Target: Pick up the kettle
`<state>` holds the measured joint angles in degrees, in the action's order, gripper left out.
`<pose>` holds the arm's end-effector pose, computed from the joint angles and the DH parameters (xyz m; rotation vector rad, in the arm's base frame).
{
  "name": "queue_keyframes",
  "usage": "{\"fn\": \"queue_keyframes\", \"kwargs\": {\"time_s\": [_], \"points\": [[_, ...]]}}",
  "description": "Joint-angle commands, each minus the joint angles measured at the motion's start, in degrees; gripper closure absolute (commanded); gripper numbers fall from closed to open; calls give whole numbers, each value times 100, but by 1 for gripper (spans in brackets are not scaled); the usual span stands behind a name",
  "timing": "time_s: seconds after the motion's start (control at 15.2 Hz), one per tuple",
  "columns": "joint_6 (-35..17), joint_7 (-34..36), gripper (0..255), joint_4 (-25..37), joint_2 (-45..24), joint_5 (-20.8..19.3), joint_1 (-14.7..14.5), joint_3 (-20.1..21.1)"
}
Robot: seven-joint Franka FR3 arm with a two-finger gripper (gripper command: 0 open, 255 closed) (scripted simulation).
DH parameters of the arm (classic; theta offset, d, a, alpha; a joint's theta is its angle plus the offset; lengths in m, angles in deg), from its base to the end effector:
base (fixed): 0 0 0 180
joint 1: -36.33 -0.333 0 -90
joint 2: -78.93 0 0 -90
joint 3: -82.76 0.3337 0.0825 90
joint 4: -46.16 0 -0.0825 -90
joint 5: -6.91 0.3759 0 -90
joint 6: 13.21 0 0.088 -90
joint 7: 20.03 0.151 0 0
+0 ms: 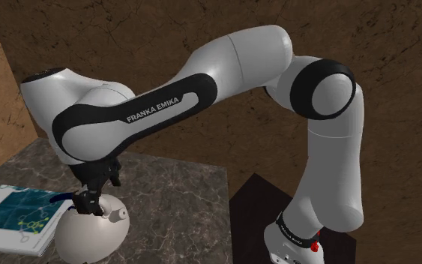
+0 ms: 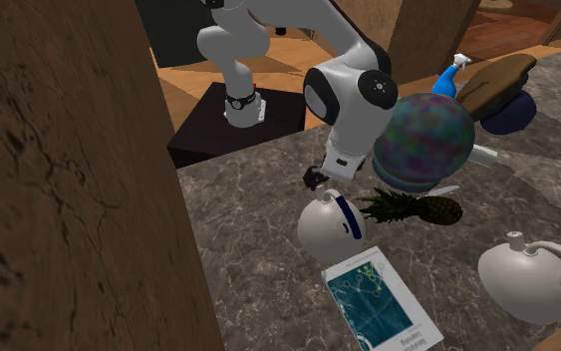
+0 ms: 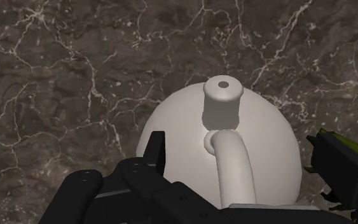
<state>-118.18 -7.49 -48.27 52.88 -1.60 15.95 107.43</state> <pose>0.4758 0.4164 0.3290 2.9184 0.9104 -0.3413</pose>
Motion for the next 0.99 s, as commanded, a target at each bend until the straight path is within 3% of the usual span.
{"fn": "queue_keyframes", "kwargs": {"time_s": [0.0, 0.46, 0.53, 0.92], "points": [[-87, 13, 0, -5, -98, -32, -24, -10], [-427, 53, 0, -168, -289, -115, -48, -55], [-426, 53, 255, -169, -286, -114, -47, -55], [-421, 52, 255, -158, -294, -116, -49, -56]]}}
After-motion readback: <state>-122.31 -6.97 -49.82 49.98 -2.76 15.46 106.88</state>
